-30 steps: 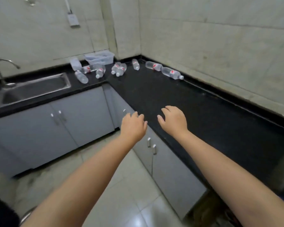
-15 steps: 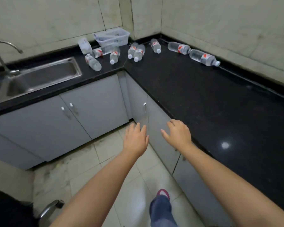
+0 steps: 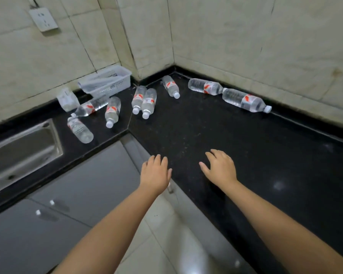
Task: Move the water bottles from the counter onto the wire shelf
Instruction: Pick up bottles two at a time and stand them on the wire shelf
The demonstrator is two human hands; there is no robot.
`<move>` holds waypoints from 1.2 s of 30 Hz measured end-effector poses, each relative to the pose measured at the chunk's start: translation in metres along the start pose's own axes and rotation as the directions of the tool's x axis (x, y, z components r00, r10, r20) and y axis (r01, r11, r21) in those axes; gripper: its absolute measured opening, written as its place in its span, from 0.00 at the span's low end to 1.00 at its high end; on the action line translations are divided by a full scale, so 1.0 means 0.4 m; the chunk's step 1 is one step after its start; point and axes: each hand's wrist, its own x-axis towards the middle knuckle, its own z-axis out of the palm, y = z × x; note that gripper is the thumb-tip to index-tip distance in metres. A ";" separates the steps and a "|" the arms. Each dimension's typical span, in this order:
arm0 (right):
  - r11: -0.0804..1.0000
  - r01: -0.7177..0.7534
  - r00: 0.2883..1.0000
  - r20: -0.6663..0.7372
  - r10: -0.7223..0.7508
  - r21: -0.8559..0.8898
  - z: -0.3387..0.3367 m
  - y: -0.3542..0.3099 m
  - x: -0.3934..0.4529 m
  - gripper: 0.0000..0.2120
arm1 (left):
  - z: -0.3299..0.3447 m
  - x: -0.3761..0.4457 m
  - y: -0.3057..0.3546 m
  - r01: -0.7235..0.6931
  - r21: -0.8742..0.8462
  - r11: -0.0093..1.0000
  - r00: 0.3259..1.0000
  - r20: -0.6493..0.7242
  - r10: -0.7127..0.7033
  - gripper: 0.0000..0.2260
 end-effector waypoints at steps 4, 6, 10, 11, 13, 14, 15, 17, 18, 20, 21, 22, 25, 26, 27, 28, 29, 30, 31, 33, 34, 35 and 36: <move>0.994 -0.104 0.994 -0.036 0.105 0.017 0.004 0.056 0.155 0.19 | -0.021 0.215 -0.015 -0.101 0.040 0.994 0.995 -0.003 0.101 0.20; 0.985 -0.173 0.984 -0.046 0.172 -0.014 -0.004 0.081 0.245 0.21 | -0.038 0.348 -0.019 -0.168 0.063 0.984 0.985 -0.019 0.169 0.20; 0.941 -0.329 0.942 -0.097 0.321 -0.079 -0.014 0.142 0.431 0.23 | -0.081 0.622 -0.004 -0.332 0.099 0.938 0.939 -0.057 0.339 0.21; 0.918 -0.389 0.918 -0.117 0.379 -0.074 -0.013 0.158 0.475 0.22 | -0.091 0.690 0.000 -0.377 0.098 0.921 0.921 -0.065 0.384 0.21; 0.857 -0.515 0.848 -0.149 0.508 -0.014 -0.012 0.180 0.555 0.22 | -0.110 0.824 0.002 -0.461 0.110 0.881 0.880 -0.072 0.469 0.20; 0.822 -0.570 0.809 -0.159 0.566 0.024 -0.008 0.185 0.590 0.22 | -0.116 0.887 0.001 -0.496 0.117 0.860 0.860 -0.071 0.505 0.20; 0.786 -0.616 0.771 -0.163 0.615 0.050 -0.004 0.189 0.622 0.21 | -0.122 0.946 0.004 -0.527 0.121 0.841 0.842 -0.064 0.536 0.20; 0.739 -0.669 0.719 -0.185 0.670 0.077 0.002 0.207 0.680 0.20 | -0.130 1.054 0.017 -0.573 0.130 0.809 0.810 -0.061 0.583 0.21; 0.721 -0.687 0.696 -0.200 0.689 0.090 0.002 0.218 0.707 0.20 | -0.133 1.105 0.027 -0.590 0.132 0.797 0.797 -0.068 0.601 0.21; 0.690 -0.719 0.667 -0.197 0.718 0.082 -0.002 0.248 0.754 0.19 | -0.135 1.197 0.053 -0.619 0.129 0.775 0.772 -0.083 0.630 0.20; 0.682 -0.729 0.663 -0.191 0.724 0.056 -0.003 0.263 0.773 0.18 | -0.135 1.236 0.066 -0.630 0.132 0.765 0.762 -0.082 0.642 0.20; 0.679 -0.734 0.662 -0.192 0.724 0.030 -0.003 0.278 0.790 0.18 | -0.132 1.271 0.079 -0.639 0.135 0.757 0.756 -0.070 0.650 0.19; 0.721 -0.692 0.708 -0.201 0.677 -0.006 0.005 0.336 0.848 0.20 | -0.117 1.363 0.127 -0.663 0.133 0.737 0.741 -0.024 0.671 0.20; 0.734 -0.677 0.729 -0.184 0.659 -0.052 0.007 0.357 0.866 0.21 | -0.111 1.386 0.144 -0.669 0.124 0.733 0.737 -0.019 0.676 0.20; 0.736 -0.668 0.743 -0.146 0.653 -0.107 0.011 0.378 0.884 0.23 | -0.107 1.411 0.159 -0.675 0.121 0.728 0.731 -0.024 0.682 0.20; 0.729 -0.669 0.743 -0.090 0.664 -0.147 0.014 0.394 0.900 0.24 | -0.104 1.434 0.174 -0.680 0.118 0.724 0.726 -0.033 0.687 0.20; 0.712 -0.677 0.730 -0.046 0.682 -0.184 0.016 0.410 0.914 0.25 | -0.102 1.458 0.189 -0.686 0.116 0.718 0.720 -0.034 0.693 0.21; 0.694 -0.683 0.717 -0.026 0.697 -0.227 0.021 0.422 0.924 0.26 | -0.099 1.482 0.203 -0.696 0.120 0.708 0.711 -0.023 0.703 0.22; 0.681 -0.676 0.712 -0.014 0.702 -0.282 0.030 0.431 0.932 0.27 | -0.096 1.503 0.215 -0.706 0.124 0.697 0.702 0.000 0.712 0.23; 0.667 -0.658 0.716 -0.018 0.697 -0.348 0.044 0.433 0.943 0.29 | -0.088 1.530 0.235 -0.720 0.122 0.683 0.692 0.048 0.721 0.23; 0.661 -0.650 0.725 -0.046 0.687 -0.375 0.046 0.434 0.948 0.30 | -0.086 1.538 0.242 -0.719 0.121 0.685 0.694 0.057 0.718 0.22; 0.648 -0.642 0.734 -0.085 0.674 -0.410 0.048 0.441 0.949 0.30 | -0.083 1.541 0.251 -0.715 0.125 0.688 0.697 0.063 0.714 0.21; 0.617 -0.643 0.732 -0.127 0.670 -0.455 0.044 0.448 0.955 0.32 | -0.083 1.540 0.253 -0.712 0.132 0.690 0.701 0.058 0.711 0.20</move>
